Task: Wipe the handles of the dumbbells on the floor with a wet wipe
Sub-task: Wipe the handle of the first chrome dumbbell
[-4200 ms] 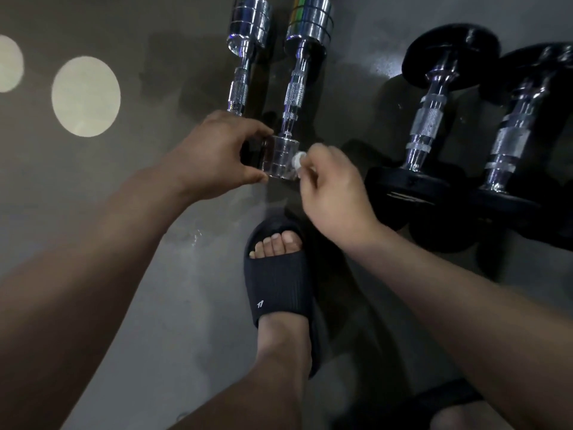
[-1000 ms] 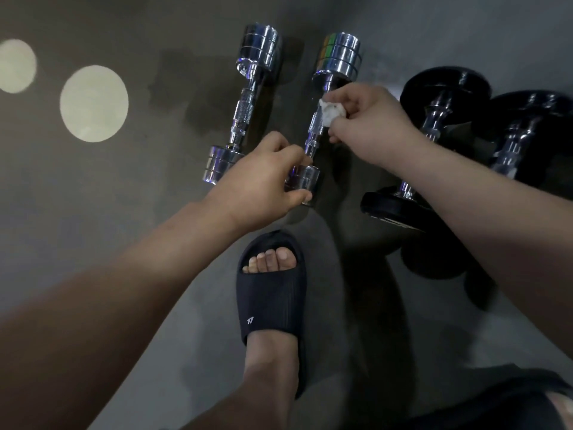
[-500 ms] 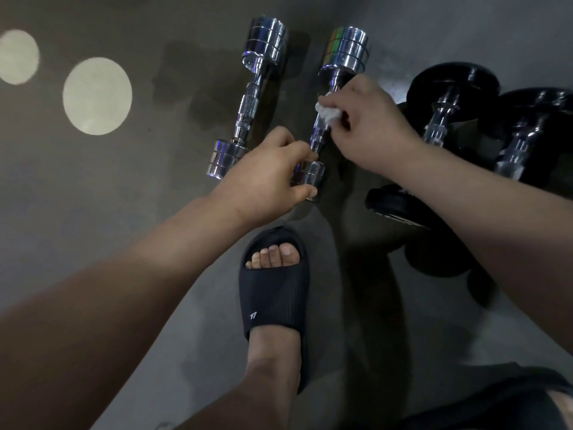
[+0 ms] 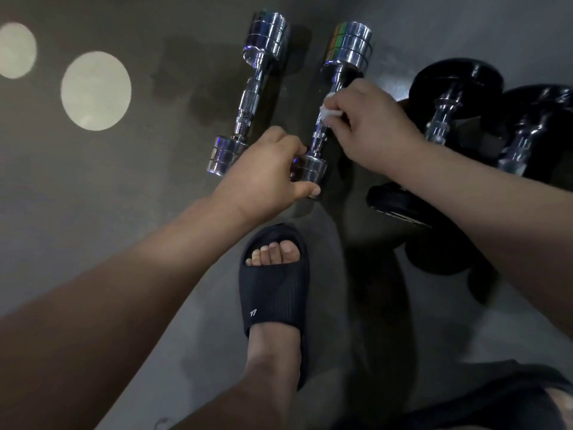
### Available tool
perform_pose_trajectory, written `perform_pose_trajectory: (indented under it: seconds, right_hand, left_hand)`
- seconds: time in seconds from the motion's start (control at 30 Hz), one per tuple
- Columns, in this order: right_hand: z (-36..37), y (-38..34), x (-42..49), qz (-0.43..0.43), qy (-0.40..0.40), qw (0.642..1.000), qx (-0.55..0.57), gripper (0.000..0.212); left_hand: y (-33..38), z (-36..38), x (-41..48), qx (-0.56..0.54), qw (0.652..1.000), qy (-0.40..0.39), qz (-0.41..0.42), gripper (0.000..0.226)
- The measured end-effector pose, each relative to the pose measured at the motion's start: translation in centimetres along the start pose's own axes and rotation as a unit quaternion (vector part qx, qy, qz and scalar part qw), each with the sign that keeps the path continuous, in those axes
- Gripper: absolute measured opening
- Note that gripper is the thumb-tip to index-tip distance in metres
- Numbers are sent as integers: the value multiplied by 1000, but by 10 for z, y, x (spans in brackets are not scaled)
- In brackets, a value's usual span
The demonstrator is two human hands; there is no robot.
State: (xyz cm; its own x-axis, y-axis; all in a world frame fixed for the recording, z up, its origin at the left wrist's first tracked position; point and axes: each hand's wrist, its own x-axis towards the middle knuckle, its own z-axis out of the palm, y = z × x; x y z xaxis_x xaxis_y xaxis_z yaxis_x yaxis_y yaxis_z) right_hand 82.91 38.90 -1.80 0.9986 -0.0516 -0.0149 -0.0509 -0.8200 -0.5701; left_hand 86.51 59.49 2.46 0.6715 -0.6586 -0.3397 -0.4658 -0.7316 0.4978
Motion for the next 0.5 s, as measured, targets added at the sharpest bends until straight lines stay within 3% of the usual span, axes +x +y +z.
perform_pose_trajectory:
  seconds: [0.1,0.23,0.3,0.4,0.5]
  right_hand:
    - [-14,1,5,-39,-41,998,-12,27]
    - [-14,-2,18,23,1,999,-30,28]
    - [-7,-7,7,-4,3,999,-42,25]
    - [-11,-11,-2,-70,-72,994,-35,23]
    - [-18,-6,11,-39,-55,997,-35,29]
  left_hand:
    - [-1,-1,0,0,1000,2,2,64]
    - [-1,2,-1,-3,1000,8,-15,64]
    - [0,3,-1,-11,999,13,-32,65]
    - [0,4,1,-14,999,15,-37,65]
    - [1,4,3,-17,999,13,-39,64]
